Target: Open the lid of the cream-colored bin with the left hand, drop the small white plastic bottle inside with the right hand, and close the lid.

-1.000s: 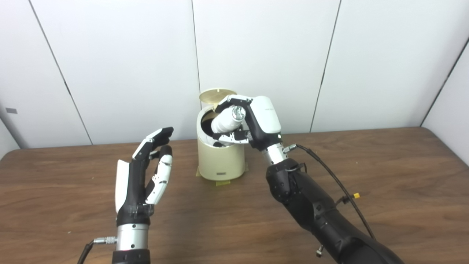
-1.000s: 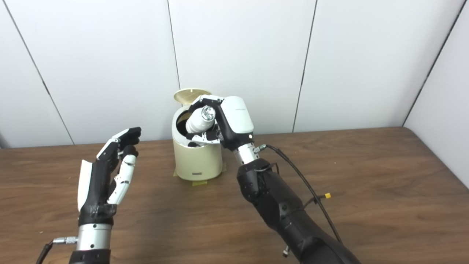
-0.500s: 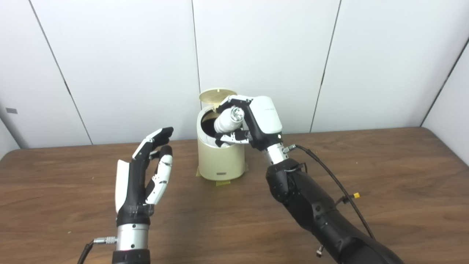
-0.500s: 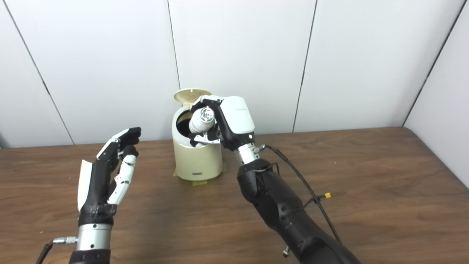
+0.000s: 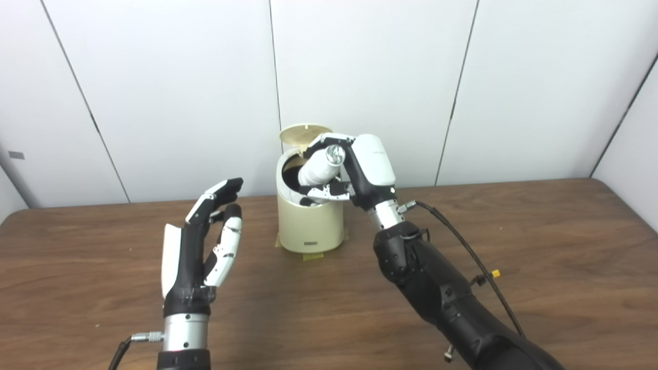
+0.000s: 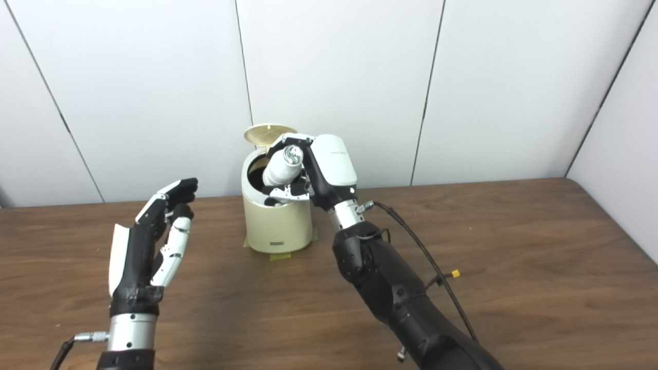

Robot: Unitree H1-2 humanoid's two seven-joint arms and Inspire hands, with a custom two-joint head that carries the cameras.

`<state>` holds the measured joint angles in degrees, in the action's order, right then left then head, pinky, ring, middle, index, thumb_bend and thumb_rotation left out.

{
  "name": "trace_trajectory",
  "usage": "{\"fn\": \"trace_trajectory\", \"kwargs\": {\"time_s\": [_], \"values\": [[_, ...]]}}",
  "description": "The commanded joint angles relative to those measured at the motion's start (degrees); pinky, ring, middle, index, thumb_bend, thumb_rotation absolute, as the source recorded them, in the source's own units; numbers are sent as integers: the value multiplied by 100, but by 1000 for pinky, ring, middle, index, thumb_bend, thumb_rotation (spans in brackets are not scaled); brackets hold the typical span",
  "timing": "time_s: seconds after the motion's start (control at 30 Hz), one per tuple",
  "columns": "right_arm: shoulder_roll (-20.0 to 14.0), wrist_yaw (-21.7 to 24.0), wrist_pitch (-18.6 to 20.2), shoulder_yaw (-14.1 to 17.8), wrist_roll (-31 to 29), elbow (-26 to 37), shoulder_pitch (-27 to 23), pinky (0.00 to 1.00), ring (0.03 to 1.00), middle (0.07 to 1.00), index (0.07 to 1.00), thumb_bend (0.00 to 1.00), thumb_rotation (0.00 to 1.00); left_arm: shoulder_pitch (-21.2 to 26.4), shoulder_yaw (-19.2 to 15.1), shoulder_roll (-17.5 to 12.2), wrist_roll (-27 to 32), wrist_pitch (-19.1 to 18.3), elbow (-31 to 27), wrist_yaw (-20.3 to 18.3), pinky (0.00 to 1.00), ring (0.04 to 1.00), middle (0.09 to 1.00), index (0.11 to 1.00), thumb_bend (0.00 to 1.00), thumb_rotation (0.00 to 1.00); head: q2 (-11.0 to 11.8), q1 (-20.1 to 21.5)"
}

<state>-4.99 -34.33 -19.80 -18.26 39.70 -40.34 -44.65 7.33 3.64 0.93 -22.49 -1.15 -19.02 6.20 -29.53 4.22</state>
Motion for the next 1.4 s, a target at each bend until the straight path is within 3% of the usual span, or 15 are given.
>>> {"fn": "trace_trajectory", "kwargs": {"time_s": [0.0,0.57,0.93,1.0,1.1,1.17,1.23,1.3,1.37], "values": [[-14,7,-103,76,-70,220,-232,442,492,540,550,996,249,209,13,16,-56,174,-141,57,701,795,806,804,308,773,-3,2],[-9,225,104,100,-41,423,-167,496,555,611,615,1000,233,209,17,21,-33,189,-143,55,701,794,804,803,313,772,-6,-2],[98,-733,-236,165,77,160,-189,407,478,513,532,953,292,243,4,15,-55,237,-48,97,689,794,807,804,303,765,55,16],[90,-811,-300,167,90,208,-164,417,492,567,623,920,322,250,6,14,-64,226,-32,97,687,792,805,802,303,768,74,11],[88,-992,-524,211,40,257,-95,527,620,732,789,843,418,260,-3,20,-38,253,-6,115,696,794,806,805,305,767,81,3],[84,-1152,-673,189,-242,351,-26,583,673,767,817,773,512,268,-14,25,-50,252,2,138,702,797,806,805,307,769,90,-12],[22,-1288,-711,68,-631,643,94,562,648,725,803,714,549,275,-21,20,-37,266,8,146,700,796,805,802,307,772,105,-25],[-33,-1357,-712,-9,-938,941,203,508,579,632,708,666,523,277,-28,6,-4,283,14,139,706,794,803,800,308,775,110,-32],[-19,-910,-712,97,-1763,1589,489,469,530,569,624,655,508,276,-32,-4,-12,275,0,135,708,793,802,797,306,776,102,-27]]}}
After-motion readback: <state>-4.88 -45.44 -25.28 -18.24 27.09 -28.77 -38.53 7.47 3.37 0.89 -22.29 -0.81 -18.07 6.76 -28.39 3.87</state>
